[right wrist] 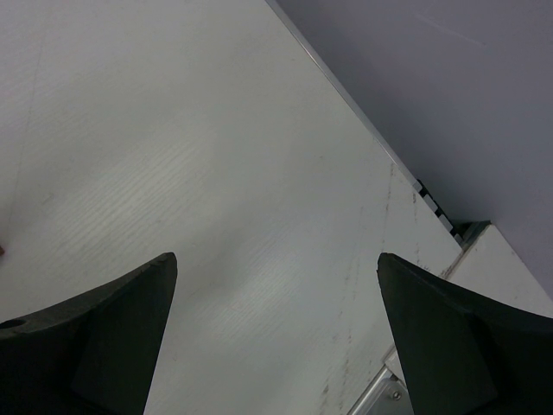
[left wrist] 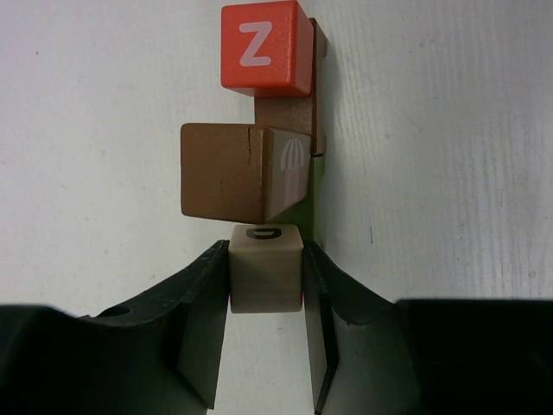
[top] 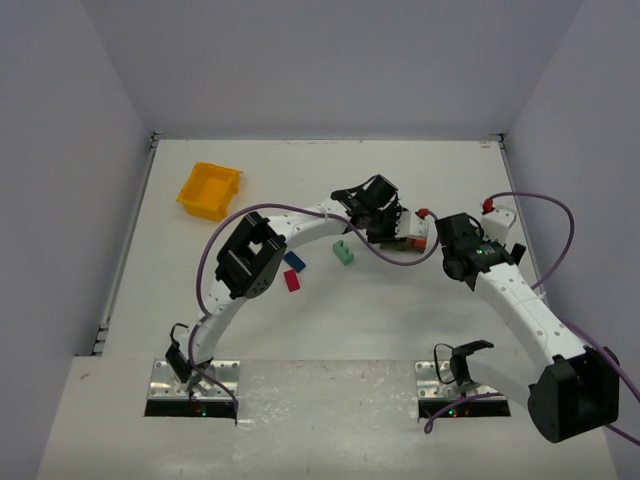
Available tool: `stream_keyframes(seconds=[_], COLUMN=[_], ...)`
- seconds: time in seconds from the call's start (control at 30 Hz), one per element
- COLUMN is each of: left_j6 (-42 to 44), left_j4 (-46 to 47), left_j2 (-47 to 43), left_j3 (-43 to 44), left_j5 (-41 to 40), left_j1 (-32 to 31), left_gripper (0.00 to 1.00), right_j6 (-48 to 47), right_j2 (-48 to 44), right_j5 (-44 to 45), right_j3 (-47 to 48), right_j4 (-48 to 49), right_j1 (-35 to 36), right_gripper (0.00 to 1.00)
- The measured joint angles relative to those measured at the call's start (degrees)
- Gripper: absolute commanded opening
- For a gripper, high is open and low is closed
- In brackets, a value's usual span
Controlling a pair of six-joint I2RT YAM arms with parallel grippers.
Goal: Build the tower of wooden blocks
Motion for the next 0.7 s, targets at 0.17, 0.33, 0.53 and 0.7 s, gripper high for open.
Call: stream_keyframes(seconds=[0.17, 0.33, 0.53, 0.7], left_j6=[0.51, 0.88, 0.91, 0.91], left_j4=[-0.10, -0.10, -0.10, -0.10], left_j2=[0.00, 0.00, 0.00, 0.00], left_j3=[-0.31, -0.35, -0.36, -0.36], left_j5=[-0.02, 0.00, 0.01, 0.01], left_j1=[0.00, 0.00, 0.00, 0.00], left_gripper=[0.34, 0.34, 0.32, 0.32], right_j6=[-0.02, -0.02, -0.02, -0.02], right_j2=[0.13, 0.93, 1.67, 1.70], right_j5=[0.00, 0.00, 0.00, 0.00], right_j3=[0.00, 0.00, 0.00, 0.00], right_j4=[0.01, -0.13, -0.47, -0.59], right_j1=[0.01, 0.00, 0.00, 0.00], right_gripper=[0.99, 0.99, 0.99, 0.99])
